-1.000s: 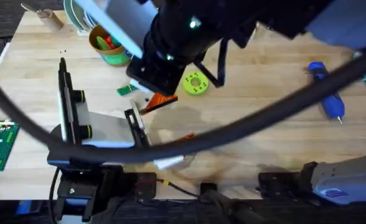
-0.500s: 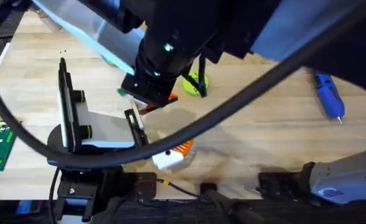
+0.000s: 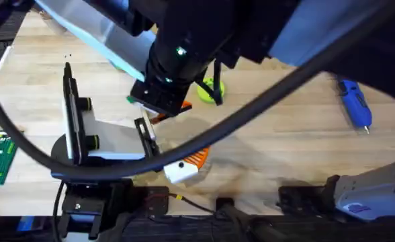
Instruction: Pick up the gripper from the table and insert it into the empty holder that is missing its gripper. Then pick up a screw, insert it into the mounting hole, and use the screwdriver to tighten it. Finally, clean up the table by picking up the vegetable and placing it into the bucket.
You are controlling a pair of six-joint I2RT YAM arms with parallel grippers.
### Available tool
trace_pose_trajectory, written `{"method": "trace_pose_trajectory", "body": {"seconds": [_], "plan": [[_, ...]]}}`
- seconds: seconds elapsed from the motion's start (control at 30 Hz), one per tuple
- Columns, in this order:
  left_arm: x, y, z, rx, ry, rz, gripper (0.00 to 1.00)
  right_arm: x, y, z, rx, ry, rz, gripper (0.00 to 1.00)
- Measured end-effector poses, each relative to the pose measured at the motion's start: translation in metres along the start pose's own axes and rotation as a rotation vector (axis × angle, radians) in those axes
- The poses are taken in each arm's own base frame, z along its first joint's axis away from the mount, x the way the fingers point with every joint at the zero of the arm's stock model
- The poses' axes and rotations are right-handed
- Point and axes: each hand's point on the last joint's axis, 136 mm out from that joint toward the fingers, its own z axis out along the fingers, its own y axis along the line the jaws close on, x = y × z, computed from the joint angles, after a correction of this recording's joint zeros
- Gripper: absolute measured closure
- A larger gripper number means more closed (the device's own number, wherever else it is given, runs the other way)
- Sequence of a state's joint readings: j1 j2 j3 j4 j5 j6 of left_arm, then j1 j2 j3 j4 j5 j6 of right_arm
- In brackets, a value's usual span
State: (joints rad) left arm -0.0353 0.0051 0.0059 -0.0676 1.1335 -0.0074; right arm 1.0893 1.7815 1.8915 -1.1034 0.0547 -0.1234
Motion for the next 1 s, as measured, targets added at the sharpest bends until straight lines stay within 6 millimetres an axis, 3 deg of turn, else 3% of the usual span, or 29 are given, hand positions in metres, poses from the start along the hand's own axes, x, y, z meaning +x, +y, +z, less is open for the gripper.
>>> {"method": "trace_pose_trajectory", "body": {"seconds": [0.6, 1.0], "plan": [[0.0, 0.0, 0.0, 0.0, 0.001, -0.003, 0.008, 0.006, 0.004, 0.008, -0.023, 0.037, 0.015, 0.995], [0.002, -0.001, 0.0, 0.003, 0.005, -0.015, 0.008, 0.009, 0.008, 0.024, -0.046, 0.073, 0.016, 0.995]]}}
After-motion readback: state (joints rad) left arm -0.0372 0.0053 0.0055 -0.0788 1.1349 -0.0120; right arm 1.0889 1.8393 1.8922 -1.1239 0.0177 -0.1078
